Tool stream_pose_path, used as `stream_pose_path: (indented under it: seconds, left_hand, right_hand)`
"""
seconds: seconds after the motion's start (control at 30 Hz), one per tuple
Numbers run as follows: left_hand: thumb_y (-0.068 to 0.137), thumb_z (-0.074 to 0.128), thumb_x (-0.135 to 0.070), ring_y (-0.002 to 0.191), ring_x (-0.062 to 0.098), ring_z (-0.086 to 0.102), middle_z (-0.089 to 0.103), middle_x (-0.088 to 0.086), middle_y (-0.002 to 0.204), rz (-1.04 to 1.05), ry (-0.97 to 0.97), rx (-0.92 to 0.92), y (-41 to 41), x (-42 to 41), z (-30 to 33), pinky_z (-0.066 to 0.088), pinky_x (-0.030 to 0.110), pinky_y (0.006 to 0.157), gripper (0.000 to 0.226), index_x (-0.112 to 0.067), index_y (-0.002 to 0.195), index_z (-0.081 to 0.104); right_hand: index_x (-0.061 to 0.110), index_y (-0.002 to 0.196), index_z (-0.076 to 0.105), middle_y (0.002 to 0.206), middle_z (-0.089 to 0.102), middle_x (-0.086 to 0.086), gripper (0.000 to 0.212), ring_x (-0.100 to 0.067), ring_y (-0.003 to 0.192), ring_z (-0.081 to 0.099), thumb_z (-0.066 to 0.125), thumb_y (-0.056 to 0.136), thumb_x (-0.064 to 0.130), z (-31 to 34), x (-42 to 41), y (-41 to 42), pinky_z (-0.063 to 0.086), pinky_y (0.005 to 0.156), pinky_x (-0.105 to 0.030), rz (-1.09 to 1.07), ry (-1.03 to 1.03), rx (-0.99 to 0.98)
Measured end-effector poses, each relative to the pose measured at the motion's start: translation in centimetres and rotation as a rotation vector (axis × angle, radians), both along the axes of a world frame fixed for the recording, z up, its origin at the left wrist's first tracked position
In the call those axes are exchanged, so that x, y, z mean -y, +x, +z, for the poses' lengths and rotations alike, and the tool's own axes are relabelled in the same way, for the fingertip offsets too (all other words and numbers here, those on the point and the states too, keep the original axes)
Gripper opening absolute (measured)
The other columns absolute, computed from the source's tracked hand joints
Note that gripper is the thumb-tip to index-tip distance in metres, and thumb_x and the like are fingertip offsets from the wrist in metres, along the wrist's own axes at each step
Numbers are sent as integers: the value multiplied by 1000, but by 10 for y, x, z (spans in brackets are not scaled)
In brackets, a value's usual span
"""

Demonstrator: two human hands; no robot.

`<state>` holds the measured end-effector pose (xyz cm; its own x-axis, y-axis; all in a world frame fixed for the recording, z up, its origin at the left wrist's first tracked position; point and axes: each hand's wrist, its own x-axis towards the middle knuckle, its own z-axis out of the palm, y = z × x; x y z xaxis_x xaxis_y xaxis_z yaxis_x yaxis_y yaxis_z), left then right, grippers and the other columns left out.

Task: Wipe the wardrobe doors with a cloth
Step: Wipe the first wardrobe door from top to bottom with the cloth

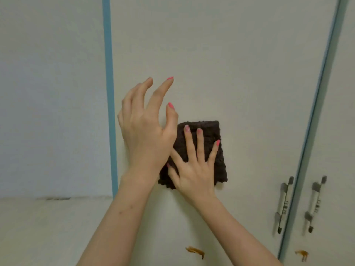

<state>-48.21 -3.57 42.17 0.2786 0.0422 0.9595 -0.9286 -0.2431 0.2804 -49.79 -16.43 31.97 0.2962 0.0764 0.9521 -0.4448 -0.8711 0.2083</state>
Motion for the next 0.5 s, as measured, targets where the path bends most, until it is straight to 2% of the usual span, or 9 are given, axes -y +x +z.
stream_pose_path:
  seconds: [0.17,0.33,0.5]
  left_hand:
    - [89,43,-29,126,24,41,51,3,134,-40,-7,-24,-4,7,-11,34,35,102,42,-32,130,52]
    - [89,44,-27,126,25,41,50,4,134,-34,16,-20,-5,6,-21,30,31,101,42,-31,129,52]
    - [89,43,-28,125,24,42,50,2,135,-36,24,-38,-12,9,-34,32,33,101,41,-31,128,53]
  right_hand:
    - [35,145,27,155,19,-21,56,-41,143,10,40,91,41,36,60,-51,4,109,-68,-103,205,154]
    - [33,149,23,159,6,-15,57,-37,145,-1,34,94,43,57,107,-94,0,111,-66,-94,448,318]
    - [31,150,22,159,3,-14,57,-36,145,-5,35,94,40,48,111,-98,-4,112,-62,-51,477,357]
